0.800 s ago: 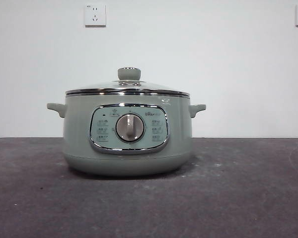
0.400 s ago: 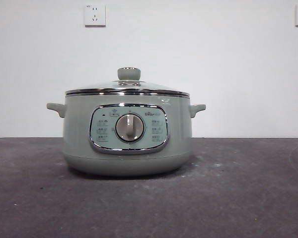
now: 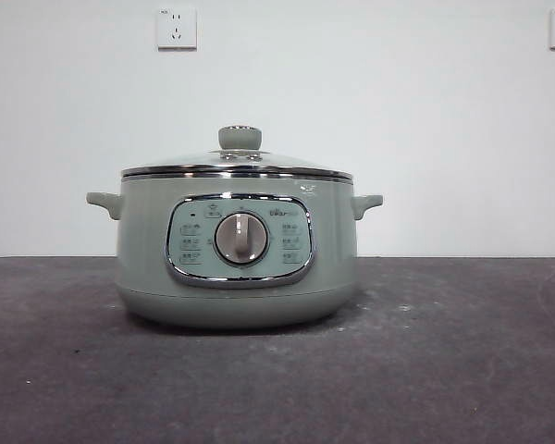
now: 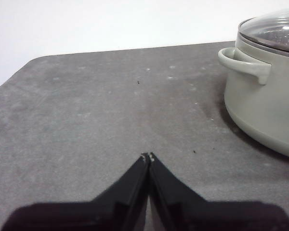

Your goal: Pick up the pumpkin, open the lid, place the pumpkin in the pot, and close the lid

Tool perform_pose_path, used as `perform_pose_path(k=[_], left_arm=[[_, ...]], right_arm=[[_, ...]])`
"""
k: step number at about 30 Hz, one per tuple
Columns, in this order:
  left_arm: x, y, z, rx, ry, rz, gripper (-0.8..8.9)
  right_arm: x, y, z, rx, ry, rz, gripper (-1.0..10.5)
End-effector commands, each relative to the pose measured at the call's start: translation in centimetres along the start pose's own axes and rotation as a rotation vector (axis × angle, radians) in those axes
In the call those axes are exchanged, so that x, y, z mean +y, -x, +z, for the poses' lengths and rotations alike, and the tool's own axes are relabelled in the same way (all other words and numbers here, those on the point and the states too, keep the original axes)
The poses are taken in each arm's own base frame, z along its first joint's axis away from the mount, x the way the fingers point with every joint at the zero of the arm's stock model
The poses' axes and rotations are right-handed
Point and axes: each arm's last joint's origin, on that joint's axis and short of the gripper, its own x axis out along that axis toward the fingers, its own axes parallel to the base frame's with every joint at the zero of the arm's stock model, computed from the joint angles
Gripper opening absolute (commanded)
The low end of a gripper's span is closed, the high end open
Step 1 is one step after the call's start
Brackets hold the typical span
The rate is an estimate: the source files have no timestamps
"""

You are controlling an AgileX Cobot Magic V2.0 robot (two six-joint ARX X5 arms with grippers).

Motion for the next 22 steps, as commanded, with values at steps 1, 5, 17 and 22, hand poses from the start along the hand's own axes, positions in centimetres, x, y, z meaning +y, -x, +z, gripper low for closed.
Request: perform_pose_path(k=[1, 5, 17, 22], left_arm=[[0.0, -0.1, -0.5, 0.011, 0.007, 0.006, -0.04], [0.0, -0.1, -0.5, 0.011, 0.007, 0.006, -0.04], [0.0, -0.1, -0.5, 0.011, 0.007, 0.006, -0.04], [0.0, -0.1, -0.5, 0.011, 0.007, 0.006, -0.04]], right_arm=[[-0.3, 1.5, -0.6, -0.062, 0.049, -0.052, 0.0], [-0.8, 3.6, -1.2, -0.263, 0.058, -0.102, 0.0], [-3.4, 0.4, -10.3, -0.644, 0.089, -0.464, 0.0], [-4.8, -3.7, -14.7, -0.703, 0.117, -0.514, 0.0]])
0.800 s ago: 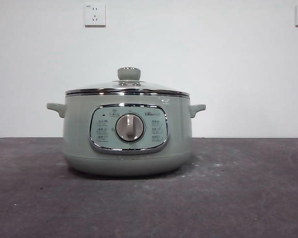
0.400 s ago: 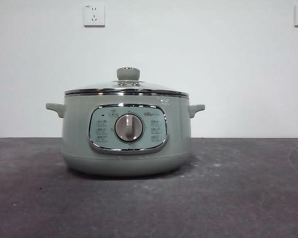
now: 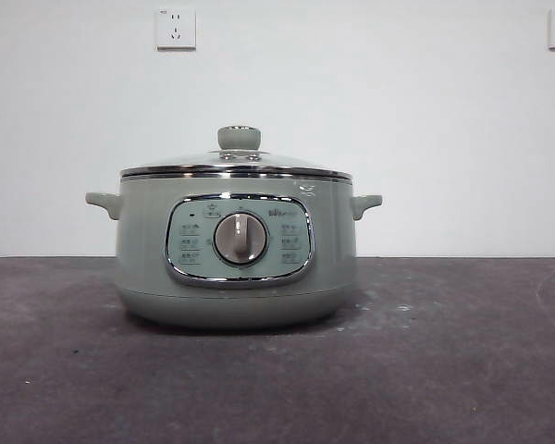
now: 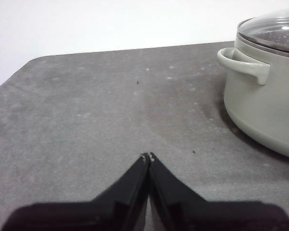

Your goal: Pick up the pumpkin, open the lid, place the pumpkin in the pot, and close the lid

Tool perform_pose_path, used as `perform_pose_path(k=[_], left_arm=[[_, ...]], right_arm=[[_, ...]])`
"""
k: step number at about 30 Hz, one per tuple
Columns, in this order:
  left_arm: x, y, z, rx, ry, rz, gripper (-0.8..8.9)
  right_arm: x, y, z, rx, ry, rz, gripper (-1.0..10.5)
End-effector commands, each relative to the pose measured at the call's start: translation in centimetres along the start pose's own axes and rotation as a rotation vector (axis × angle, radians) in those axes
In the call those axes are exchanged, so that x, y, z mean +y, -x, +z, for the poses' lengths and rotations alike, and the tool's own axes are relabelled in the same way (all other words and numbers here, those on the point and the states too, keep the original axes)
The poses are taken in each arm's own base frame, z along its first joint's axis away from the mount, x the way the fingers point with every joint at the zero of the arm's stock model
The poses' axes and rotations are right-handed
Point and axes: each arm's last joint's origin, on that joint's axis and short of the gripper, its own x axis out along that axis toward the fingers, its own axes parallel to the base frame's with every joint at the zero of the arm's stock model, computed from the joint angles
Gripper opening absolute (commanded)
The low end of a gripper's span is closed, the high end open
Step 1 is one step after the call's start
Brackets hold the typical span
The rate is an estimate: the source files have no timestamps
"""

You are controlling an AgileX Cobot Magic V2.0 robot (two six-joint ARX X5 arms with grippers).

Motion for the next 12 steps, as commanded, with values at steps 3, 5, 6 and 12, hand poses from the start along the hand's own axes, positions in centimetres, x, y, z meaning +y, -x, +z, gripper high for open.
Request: perform_pose_path(k=[3, 5, 6, 12], left_arm=[[0.0, -0.1, -0.5, 0.011, 0.007, 0.006, -0.04], [0.0, -0.1, -0.5, 0.011, 0.007, 0.006, -0.04], [0.0, -0.1, -0.5, 0.011, 0.007, 0.006, -0.04], [0.0, -0.1, -0.5, 0.011, 0.007, 0.006, -0.04]], right_arm=[[0.4, -0.8, -6.8, -0.007, 0.011, -0.027, 0.0], [0.6, -0.9, -8.9, -0.003, 0.002, -0.067, 0.0], [0.6, -1.0, -10.0, 0.005, -0.008, -0.086, 0.0], [0.8, -1.4, -14.8, 0.031, -0.062, -0.174, 0.0]])
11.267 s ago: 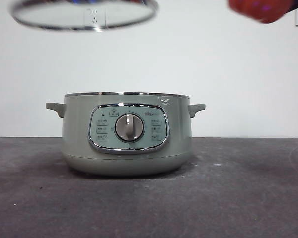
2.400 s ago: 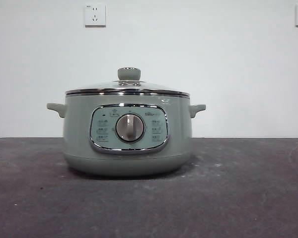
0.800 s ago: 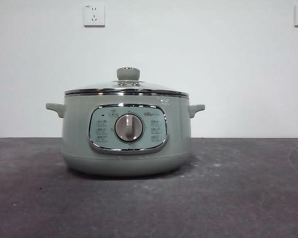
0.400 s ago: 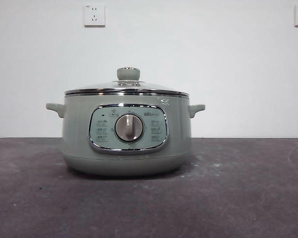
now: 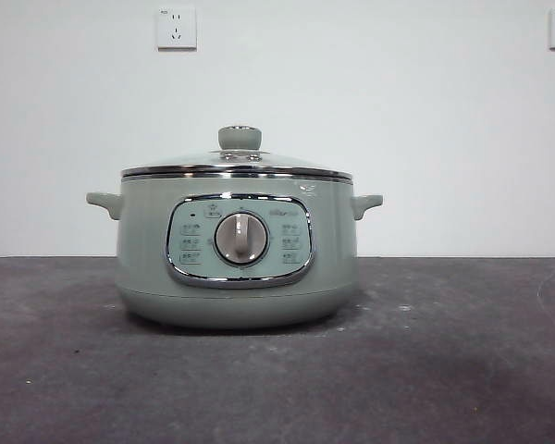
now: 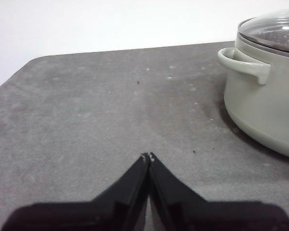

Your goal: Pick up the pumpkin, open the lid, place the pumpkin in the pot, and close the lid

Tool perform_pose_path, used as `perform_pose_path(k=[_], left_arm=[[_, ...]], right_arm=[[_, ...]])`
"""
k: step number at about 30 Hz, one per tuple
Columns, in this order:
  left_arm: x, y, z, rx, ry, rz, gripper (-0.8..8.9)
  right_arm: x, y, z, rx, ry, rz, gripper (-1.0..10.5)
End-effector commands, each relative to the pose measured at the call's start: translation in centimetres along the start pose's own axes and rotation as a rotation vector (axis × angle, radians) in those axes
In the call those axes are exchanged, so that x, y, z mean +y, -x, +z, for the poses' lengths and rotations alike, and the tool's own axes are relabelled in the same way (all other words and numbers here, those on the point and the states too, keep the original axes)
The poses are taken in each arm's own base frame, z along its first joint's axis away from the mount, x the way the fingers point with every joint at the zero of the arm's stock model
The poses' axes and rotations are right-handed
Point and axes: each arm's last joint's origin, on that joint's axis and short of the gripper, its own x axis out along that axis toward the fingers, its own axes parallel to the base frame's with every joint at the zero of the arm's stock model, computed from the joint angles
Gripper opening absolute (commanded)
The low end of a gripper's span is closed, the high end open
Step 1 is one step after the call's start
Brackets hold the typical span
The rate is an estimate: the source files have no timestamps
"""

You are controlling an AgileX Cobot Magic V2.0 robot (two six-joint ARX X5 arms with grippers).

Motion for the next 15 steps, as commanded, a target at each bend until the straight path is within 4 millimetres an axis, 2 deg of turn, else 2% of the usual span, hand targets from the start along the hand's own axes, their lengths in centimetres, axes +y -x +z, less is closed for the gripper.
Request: perform_pose_path(k=[1, 6, 15], left_arm=[[0.0, -0.1, -0.5, 0.011, 0.007, 0.006, -0.04], [0.0, -0.1, -0.5, 0.011, 0.007, 0.006, -0.04], [0.0, -0.1, -0.5, 0.011, 0.007, 0.006, -0.04]], right_arm=[[0.1, -0.3, -2.6, 0.011, -0.053, -0.043, 0.0], [0.1, -0.5, -4.4, 0.039, -0.084, -0.093, 0.0], [0.5, -0.8, -6.7, 0.151, -0.106, -0.051, 0.0]])
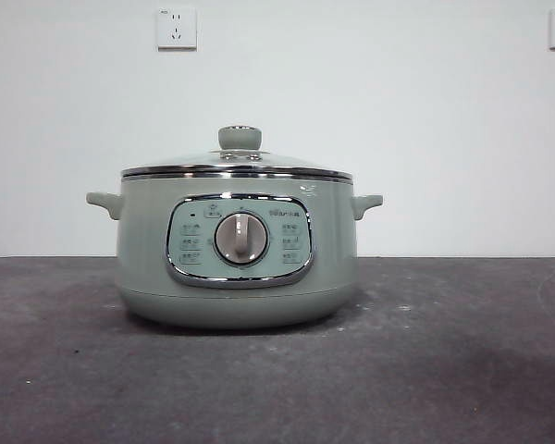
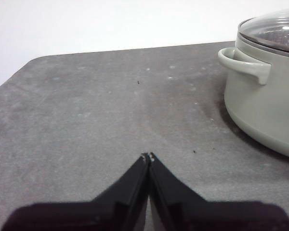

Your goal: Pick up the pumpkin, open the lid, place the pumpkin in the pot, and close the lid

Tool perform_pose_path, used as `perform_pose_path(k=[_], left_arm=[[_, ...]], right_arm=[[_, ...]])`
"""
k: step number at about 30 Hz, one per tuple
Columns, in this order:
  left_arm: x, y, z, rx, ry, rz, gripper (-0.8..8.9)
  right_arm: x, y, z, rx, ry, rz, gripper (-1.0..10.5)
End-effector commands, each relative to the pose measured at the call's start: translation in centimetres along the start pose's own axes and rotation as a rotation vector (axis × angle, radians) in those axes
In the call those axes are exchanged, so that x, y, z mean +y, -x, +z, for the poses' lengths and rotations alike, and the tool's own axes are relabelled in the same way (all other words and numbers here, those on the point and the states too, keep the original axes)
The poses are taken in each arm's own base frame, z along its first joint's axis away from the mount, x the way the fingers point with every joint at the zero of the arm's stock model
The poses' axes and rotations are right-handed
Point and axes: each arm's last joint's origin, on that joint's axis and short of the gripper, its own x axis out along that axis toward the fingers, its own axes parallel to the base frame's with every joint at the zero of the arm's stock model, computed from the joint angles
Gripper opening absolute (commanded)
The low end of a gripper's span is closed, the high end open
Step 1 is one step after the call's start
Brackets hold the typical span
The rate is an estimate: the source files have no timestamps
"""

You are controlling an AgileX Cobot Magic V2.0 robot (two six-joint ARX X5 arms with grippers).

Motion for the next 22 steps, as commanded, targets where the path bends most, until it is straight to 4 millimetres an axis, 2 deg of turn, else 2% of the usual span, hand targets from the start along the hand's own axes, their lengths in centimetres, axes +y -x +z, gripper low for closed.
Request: perform_pose_path(k=[1, 5, 22], left_arm=[[0.02, -0.14, -0.47, 0.011, 0.007, 0.006, -0.04], [0.02, -0.14, -0.47, 0.011, 0.007, 0.006, -0.04], [0.02, -0.14, -0.47, 0.011, 0.007, 0.006, -0.04]], right_arm=[[0.09, -0.08, -0.5, 0.026, -0.017, 0.01, 0.0], [0.09, -0.08, -0.45, 0.022, -0.062, 0.009, 0.0], [0.08, -0.08, -0.45, 0.022, -0.056, 0.009, 0.0]])
